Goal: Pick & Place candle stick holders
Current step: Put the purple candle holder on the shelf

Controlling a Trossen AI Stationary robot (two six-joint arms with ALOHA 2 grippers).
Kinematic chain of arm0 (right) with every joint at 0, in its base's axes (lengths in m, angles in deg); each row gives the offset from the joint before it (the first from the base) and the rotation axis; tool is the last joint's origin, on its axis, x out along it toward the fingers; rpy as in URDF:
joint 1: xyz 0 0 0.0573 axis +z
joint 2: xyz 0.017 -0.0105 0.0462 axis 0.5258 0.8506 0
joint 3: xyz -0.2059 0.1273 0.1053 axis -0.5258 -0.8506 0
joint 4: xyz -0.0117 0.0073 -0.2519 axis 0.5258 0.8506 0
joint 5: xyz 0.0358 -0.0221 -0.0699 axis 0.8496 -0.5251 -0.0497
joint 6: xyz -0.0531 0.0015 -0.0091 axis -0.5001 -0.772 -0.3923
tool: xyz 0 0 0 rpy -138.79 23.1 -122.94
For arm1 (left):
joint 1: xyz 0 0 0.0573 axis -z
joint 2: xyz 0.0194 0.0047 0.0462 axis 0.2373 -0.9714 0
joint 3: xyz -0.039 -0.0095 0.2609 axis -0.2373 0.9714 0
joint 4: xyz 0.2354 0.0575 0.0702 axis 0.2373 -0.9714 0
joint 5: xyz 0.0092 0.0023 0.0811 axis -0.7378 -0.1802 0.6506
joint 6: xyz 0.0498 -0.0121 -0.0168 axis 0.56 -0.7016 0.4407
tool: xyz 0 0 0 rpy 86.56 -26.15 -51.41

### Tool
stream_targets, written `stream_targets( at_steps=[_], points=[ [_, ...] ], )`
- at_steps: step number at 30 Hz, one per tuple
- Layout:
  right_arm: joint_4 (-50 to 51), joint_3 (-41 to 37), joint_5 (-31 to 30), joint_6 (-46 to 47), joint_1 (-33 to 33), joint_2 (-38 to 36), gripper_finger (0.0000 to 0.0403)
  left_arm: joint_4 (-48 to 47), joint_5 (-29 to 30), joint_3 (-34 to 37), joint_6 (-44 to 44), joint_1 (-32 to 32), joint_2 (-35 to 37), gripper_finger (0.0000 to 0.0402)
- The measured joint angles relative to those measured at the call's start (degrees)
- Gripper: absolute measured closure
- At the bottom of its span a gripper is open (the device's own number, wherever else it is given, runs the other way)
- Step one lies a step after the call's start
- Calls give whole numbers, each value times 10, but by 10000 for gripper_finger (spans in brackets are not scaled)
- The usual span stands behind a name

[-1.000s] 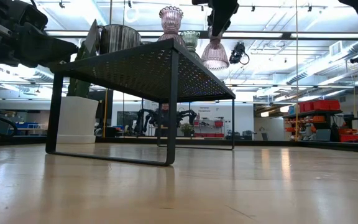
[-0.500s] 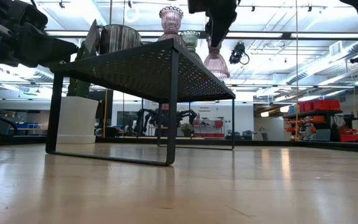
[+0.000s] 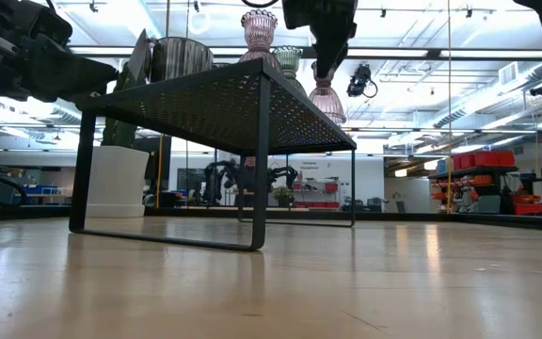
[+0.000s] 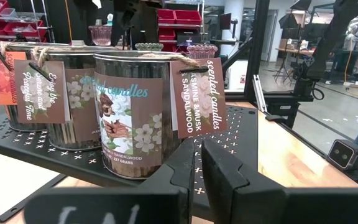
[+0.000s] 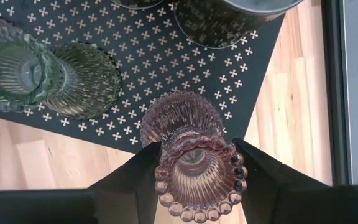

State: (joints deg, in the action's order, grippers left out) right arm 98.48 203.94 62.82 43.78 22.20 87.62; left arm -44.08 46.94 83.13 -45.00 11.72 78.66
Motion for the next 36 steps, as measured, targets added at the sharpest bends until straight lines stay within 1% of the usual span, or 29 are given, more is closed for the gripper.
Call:
stream_targets(
  at_steps=[5,12,29,36],
  points=[
    [-2,0,1,13,0,1,232,0,0,0,0,0,0,367],
    [-9,0,5,25,0,21,232,0,0,0,0,0,0,367],
    [-23,0,4,45,0,22,232,0,0,0,0,0,0,367],
    [-35,-29,2,44,0,20,232,0,0,0,0,0,0,367]
  ],
)
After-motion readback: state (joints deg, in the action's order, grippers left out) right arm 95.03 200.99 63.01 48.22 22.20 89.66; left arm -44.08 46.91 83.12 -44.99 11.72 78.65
